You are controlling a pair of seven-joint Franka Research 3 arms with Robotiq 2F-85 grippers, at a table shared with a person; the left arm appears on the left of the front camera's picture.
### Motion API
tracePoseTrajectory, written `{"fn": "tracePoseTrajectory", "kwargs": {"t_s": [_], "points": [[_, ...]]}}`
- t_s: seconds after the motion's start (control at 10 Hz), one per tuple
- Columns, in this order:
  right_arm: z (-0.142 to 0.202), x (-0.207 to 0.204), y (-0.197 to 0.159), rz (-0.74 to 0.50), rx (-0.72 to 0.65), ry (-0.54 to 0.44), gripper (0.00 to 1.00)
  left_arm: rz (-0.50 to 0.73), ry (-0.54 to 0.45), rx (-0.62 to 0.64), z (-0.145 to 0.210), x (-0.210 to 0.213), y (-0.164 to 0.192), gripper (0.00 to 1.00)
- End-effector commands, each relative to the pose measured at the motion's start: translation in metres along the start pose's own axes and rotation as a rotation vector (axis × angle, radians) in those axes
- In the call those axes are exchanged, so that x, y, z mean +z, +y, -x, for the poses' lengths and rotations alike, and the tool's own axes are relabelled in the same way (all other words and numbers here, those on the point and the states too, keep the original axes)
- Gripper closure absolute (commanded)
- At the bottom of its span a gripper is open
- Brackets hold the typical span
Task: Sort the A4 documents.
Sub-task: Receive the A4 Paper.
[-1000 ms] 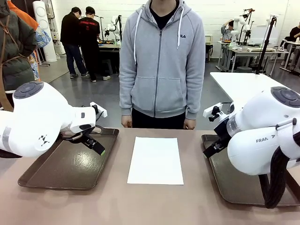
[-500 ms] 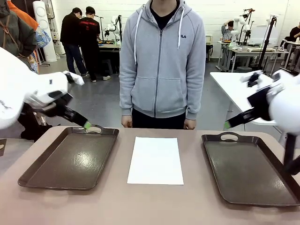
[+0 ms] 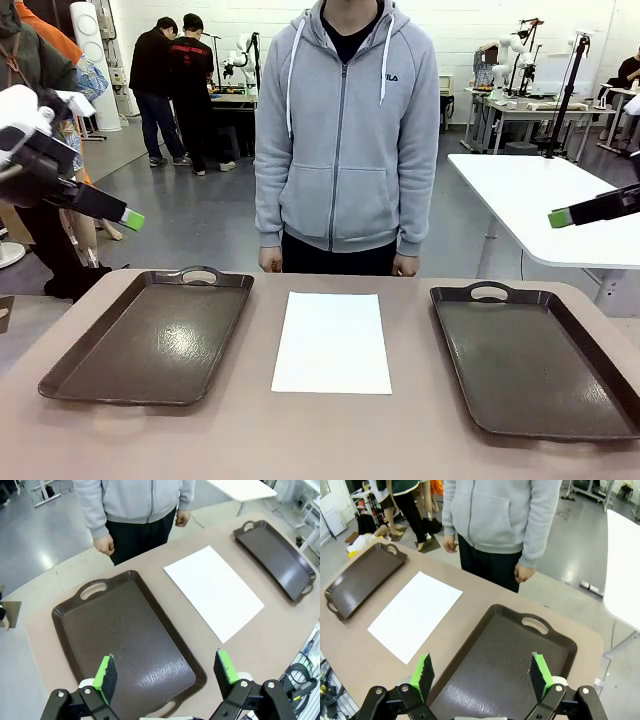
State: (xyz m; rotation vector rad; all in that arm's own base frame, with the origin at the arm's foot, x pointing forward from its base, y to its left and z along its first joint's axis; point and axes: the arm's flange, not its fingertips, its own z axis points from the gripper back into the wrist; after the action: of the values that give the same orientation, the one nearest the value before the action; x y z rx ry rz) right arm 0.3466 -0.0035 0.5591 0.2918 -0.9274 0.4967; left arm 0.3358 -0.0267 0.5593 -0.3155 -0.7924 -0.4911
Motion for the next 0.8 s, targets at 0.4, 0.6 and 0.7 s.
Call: {"fn": "tracePoseTrajectory", "kwargs": {"t_s": [0.4,0.6,0.7], "points": [[0.0607,0.0037,0.0168,-0.028,0.041,0.069,0.00,0.035,0.012,0.014,0.0670,-0.0119,-0.0099,0.00],[0.0607,0.0036,0.0139,-0.017,0.042,0.090,0.00,0.044,0.017,0.017,0.0662,-0.0142,-0.0079,0.00],[0.0604,0.0026,0.0139,-0.017,0.044,0.102,0.00,0.046,0.018,0.021,0.0668,-0.0143,-0.0070,0.00]]}}
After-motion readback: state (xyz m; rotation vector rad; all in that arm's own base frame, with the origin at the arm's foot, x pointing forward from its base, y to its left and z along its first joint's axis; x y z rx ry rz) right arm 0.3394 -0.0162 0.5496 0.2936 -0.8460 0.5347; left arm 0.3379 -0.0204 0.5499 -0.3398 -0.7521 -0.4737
